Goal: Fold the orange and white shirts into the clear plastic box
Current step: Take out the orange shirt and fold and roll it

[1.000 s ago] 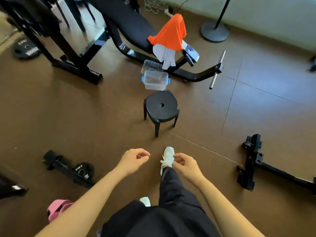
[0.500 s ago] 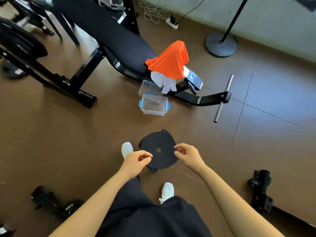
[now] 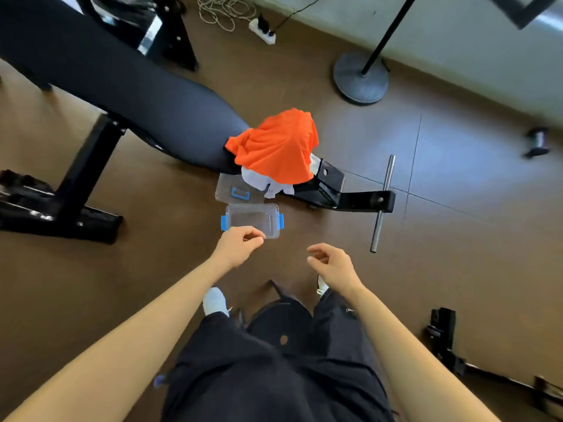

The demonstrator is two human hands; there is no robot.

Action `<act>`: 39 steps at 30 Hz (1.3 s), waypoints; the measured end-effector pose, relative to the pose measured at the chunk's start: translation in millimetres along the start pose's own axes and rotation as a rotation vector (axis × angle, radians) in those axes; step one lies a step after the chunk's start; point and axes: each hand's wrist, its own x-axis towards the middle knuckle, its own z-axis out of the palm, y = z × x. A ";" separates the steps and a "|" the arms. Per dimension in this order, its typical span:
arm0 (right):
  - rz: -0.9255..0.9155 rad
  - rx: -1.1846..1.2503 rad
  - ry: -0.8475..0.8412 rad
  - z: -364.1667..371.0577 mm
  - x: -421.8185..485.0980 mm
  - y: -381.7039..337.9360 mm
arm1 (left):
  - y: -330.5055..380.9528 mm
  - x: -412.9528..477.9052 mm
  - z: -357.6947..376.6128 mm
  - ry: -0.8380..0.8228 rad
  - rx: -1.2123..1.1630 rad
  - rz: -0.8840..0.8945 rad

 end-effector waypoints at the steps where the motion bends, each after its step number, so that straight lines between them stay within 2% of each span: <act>1: -0.005 0.012 0.015 -10.5 23.0 -9.6 | 14.6 24.3 -7.3 0.004 -0.013 0.007; 6: -0.063 0.118 0.128 -68.2 164.5 -43.3 | 77.0 152.2 -24.9 0.081 -0.102 0.011; 13: -0.083 0.172 0.125 -140.3 390.3 -72.6 | 136.1 326.1 -38.8 0.250 -0.240 -0.029; 16: -0.056 0.170 0.048 -145.6 462.6 -76.1 | 137.1 394.9 -43.2 0.268 -0.249 -0.083; 19: 0.001 0.226 -0.099 -131.5 502.5 -73.7 | 126.0 444.6 -41.2 0.186 -0.176 -0.143; 21: 0.055 0.330 -0.179 -120.6 511.3 -73.3 | 116.8 464.3 -37.3 0.170 -0.113 -0.139; 22: 0.052 0.359 -0.151 -115.3 512.6 -72.2 | 111.8 469.1 -35.2 0.210 -0.092 -0.115; 24: 0.019 0.344 -0.002 -107.3 511.3 -69.2 | 99.8 473.1 -32.8 0.291 -0.054 -0.077; 27: -0.018 0.275 0.197 -106.6 498.7 -68.5 | 95.4 469.3 -33.6 0.276 -0.014 -0.051; 32: -0.214 0.257 0.414 -110.7 456.9 -101.5 | 101.1 442.2 -53.6 0.378 -0.129 0.060; 34: -0.343 0.237 0.400 -109.0 430.9 -119.7 | 101.4 418.9 -66.4 0.401 -0.152 0.084; 36: -0.464 0.228 0.301 -102.4 399.7 -134.2 | 99.8 388.9 -78.9 0.401 -0.202 0.058; 39: -0.455 0.312 0.055 -87.3 354.3 -145.5 | 89.3 339.2 -93.1 0.385 -0.350 -0.061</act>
